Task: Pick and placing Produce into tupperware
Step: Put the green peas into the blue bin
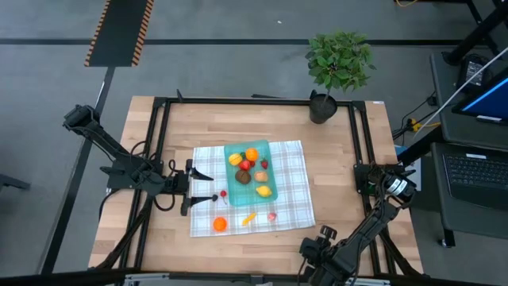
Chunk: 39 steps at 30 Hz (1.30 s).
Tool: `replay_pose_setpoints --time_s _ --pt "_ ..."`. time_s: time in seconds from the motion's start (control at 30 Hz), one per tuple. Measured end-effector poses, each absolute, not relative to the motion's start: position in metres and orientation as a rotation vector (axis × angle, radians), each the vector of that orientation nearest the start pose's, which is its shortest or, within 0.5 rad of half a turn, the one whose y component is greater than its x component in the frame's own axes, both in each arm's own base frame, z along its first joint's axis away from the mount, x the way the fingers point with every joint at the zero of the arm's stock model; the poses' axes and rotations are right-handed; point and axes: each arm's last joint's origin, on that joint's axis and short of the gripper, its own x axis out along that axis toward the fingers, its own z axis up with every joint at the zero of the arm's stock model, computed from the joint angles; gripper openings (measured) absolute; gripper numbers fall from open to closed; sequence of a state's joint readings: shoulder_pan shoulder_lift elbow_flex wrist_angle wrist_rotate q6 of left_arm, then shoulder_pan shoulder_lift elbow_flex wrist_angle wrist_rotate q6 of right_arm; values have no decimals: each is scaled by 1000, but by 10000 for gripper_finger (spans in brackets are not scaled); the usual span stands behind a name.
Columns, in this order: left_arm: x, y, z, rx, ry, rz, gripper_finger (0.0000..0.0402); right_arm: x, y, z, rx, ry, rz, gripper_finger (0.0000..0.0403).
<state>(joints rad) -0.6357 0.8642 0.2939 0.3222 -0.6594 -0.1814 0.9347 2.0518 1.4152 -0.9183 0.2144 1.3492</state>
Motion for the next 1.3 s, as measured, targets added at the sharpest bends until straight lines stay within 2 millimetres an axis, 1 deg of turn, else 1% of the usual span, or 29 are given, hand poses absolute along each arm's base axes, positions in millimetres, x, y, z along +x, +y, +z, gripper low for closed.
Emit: replay_pose_setpoints --time_s 0.17,0.33,0.43,0.57,0.7,0.83,0.9,1.0,1.07,1.2,1.3 --pt "151 -90 200 -31 195 42 292 233 297 156 230 1359 -400 148" --pt "151 -90 200 -31 195 42 292 249 294 174 214 1345 -371 137" --pt "151 -90 200 -31 195 41 292 263 289 188 196 1336 -344 137" --pt "151 -90 200 -32 195 37 292 284 277 212 150 1326 -300 142" --pt "151 -92 200 -39 207 -35 292 308 265 237 114 1286 -206 140" --pt "151 -93 200 -42 212 -63 292 332 248 257 51 1225 -125 138" --pt "151 -93 200 -38 212 -63 292 343 238 262 15 1195 -107 138" --pt "151 -93 200 -36 212 -63 292 355 221 262 -30 1192 -92 138" --pt "151 -93 200 -35 212 -64 292 361 209 257 -29 1214 -81 137" --pt "151 -93 200 -34 212 -63 292 374 187 238 2 1250 -49 137" --pt "151 -93 200 -25 211 -63 292 382 175 218 39 1249 22 137"
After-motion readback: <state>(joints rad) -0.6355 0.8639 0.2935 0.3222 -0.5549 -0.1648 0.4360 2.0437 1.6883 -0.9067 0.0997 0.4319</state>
